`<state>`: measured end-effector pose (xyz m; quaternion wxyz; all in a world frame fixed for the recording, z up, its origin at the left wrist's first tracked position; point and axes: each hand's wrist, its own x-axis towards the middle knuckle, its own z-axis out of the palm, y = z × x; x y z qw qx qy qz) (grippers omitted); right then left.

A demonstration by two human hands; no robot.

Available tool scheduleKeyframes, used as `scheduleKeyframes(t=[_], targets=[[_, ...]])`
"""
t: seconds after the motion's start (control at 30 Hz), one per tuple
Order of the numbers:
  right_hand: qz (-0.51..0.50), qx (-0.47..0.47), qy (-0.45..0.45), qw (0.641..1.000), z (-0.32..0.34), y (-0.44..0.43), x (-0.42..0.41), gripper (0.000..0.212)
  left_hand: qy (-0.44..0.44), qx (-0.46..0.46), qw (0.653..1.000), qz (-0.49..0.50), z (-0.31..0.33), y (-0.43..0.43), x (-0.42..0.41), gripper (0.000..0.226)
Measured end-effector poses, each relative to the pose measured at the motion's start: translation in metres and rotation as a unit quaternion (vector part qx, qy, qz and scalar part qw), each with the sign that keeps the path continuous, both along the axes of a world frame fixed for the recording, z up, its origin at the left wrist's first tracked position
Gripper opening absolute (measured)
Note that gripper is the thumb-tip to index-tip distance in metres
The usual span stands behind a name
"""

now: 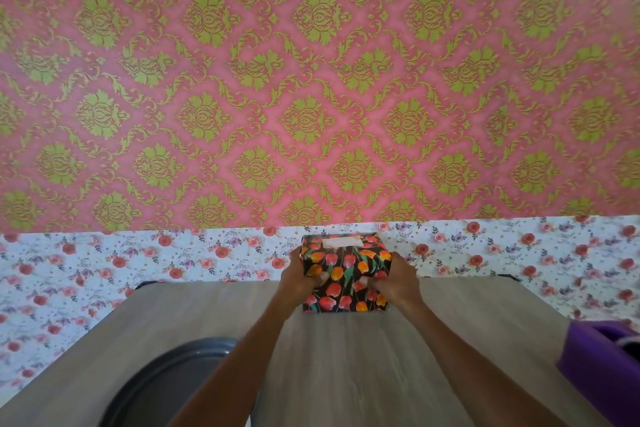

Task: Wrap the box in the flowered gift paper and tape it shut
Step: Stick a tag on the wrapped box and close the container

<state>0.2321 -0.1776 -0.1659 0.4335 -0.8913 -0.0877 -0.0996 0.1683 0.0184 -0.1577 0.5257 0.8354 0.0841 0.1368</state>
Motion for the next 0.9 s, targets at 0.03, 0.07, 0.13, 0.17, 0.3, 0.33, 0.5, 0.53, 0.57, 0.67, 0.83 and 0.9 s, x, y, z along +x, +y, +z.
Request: scheduleKeyframes(t=[0.03, 0.07, 0.13, 0.17, 0.3, 0.33, 0.5, 0.53, 0.57, 0.67, 0.83, 0.9], targets=[[0.002, -0.005, -0.007, 1.0, 0.0, 0.001, 0.0, 0.066, 0.002, 0.002, 1.0, 0.003, -0.001, 0.002, 0.004, 0.078], [0.003, -0.006, -0.009, 1.0, -0.001, 0.002, 0.0, 0.062, 0.01, 0.005, 1.0, 0.012, 0.001, 0.003, 0.005, 0.082], [0.0, -0.014, 0.002, 1.0, -0.003, 0.0, 0.001, 0.066, 0.019, 0.013, 0.999, 0.025, 0.004, 0.003, 0.005, 0.09], [0.003, -0.016, 0.009, 1.0, -0.003, 0.0, 0.0, 0.074, 0.023, 0.02, 0.999, 0.027, 0.005, 0.004, 0.004, 0.091], [-0.014, -0.026, -0.007, 1.0, 0.003, -0.007, -0.023, 0.101, 0.054, 0.031, 0.997, 0.042, 0.014, 0.003, -0.013, 0.096], [-0.033, -0.025, -0.03, 0.999, 0.005, -0.008, -0.031, 0.092, 0.058, 0.03, 0.997, 0.048, 0.017, 0.004, -0.017, 0.097], [0.044, 0.024, -0.118, 0.992, 0.02, -0.007, -0.084, 0.014, 0.036, 0.11, 0.993, 0.039, 0.031, 0.021, -0.071, 0.034], [0.084, 0.019, -0.107, 0.991, 0.022, -0.003, -0.099, 0.007, 0.03, 0.12, 0.992, 0.035, 0.031, 0.024, -0.09, 0.019], [0.124, 0.012, -0.103, 0.987, 0.025, 0.002, -0.113, 0.007, 0.02, 0.124, 0.992, 0.025, 0.032, 0.026, -0.104, 0.01], [0.228, -0.03, -0.115, 0.966, 0.027, 0.025, -0.168, 0.014, 0.013, 0.16, 0.987, 0.008, 0.026, 0.037, -0.162, 0.004], [0.348, -0.176, -0.146, 0.909, 0.008, 0.066, -0.228, 0.033, 0.022, 0.331, 0.943, 0.01, 0.018, 0.057, -0.239, 0.012], [0.346, -0.248, -0.178, 0.887, 0.001, 0.078, -0.242, 0.044, 0.075, 0.362, 0.929, 0.031, 0.017, 0.064, -0.264, 0.02]])
